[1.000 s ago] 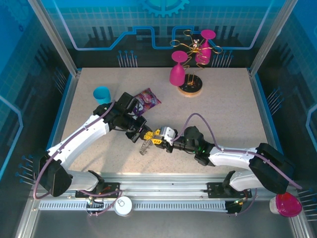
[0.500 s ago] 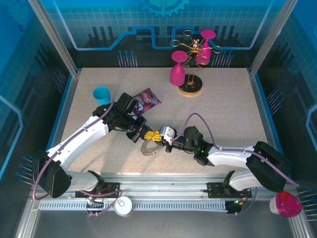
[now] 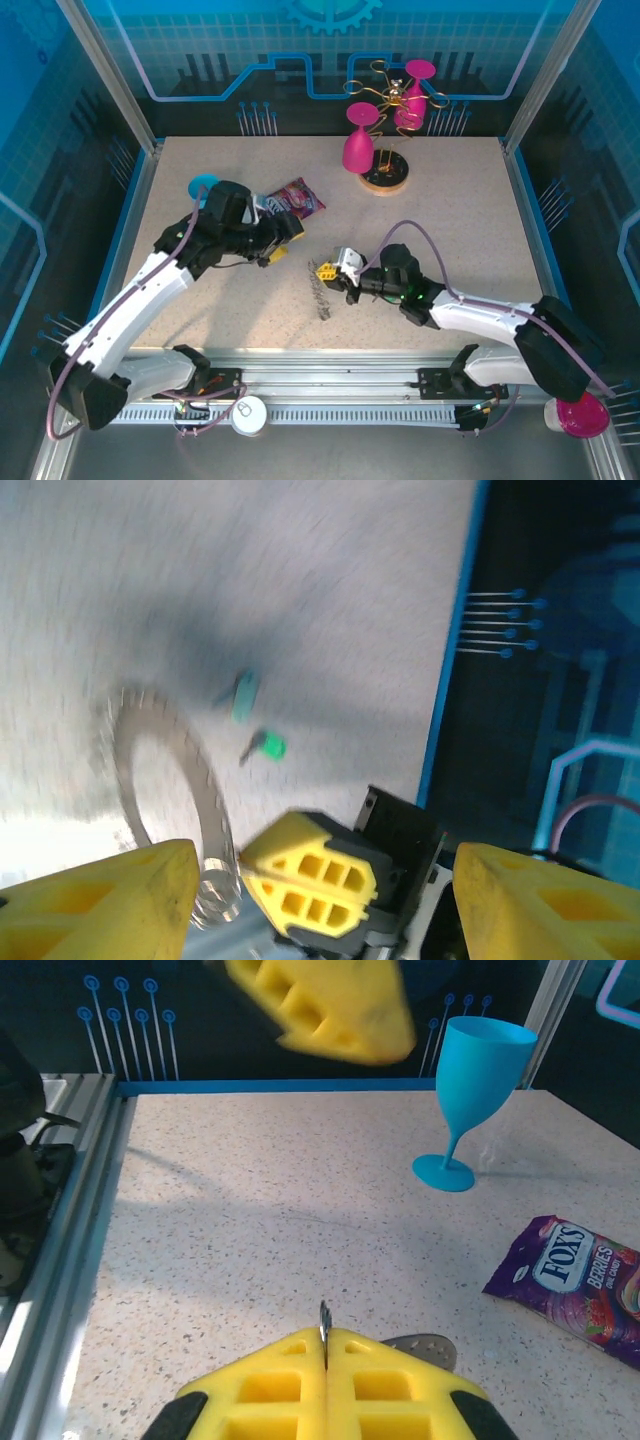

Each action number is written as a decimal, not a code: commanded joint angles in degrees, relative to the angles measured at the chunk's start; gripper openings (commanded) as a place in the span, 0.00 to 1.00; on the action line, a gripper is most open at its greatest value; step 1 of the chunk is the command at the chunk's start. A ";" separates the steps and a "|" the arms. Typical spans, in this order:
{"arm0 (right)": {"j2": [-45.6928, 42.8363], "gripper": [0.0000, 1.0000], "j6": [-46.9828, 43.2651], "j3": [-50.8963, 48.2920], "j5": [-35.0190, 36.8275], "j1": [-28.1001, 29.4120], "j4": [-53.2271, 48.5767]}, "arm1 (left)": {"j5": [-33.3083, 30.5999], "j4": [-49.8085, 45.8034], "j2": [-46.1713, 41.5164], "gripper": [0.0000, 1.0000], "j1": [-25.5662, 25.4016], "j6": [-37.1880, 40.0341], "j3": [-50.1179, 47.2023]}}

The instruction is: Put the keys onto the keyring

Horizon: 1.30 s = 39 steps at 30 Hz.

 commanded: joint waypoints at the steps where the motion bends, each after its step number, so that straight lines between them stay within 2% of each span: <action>1: -3.03 0.00 -1.15 5.52 -9.92 -2.40 -12.17 | -7.15 10.38 -4.04 0.66 0.12 27.76 -3.94; 2: -3.38 0.00 -1.98 7.01 -11.17 -2.84 -15.54 | -6.00 12.87 -5.16 0.64 0.12 33.79 -6.27; 4: -3.78 0.00 -3.99 10.34 -12.57 -3.48 -23.62 | 0.34 17.57 -7.74 0.60 0.04 48.84 -12.33; 7: -3.62 0.00 -7.27 15.24 -12.91 -3.78 -32.67 | 8.44 17.34 -9.64 0.60 -0.02 65.76 -17.26; 9: -3.11 0.00 -9.41 18.34 -13.10 -3.88 -37.98 | 10.99 15.21 -8.72 0.60 -0.02 72.21 -17.68; 12: -2.16 0.00 -12.40 22.47 -12.99 -3.87 -44.49 | 15.81 13.81 -6.73 0.53 -0.08 78.39 -17.75; 15: -1.21 0.00 -14.62 25.95 -12.67 -3.87 -48.80 | 19.82 16.73 -6.03 0.47 -0.91 82.91 -20.23; 18: -0.15 0.00 -15.96 28.44 -13.48 -3.87 -51.93 | 19.62 19.98 -5.53 0.46 -2.76 86.44 -22.33; 28: 1.92 0.00 -20.78 32.69 -10.46 -2.49 -58.95 | 21.00 24.35 -2.03 0.34 -4.02 86.61 -22.08; 36: 0.19 0.00 -21.92 31.47 -2.47 -1.85 -58.12 | 18.52 18.28 -3.94 0.39 -4.01 89.55 -21.77; 39: 0.07 0.00 -22.02 31.37 -3.45 -1.79 -58.23 | 17.97 17.37 -4.85 0.40 -4.02 89.43 -21.79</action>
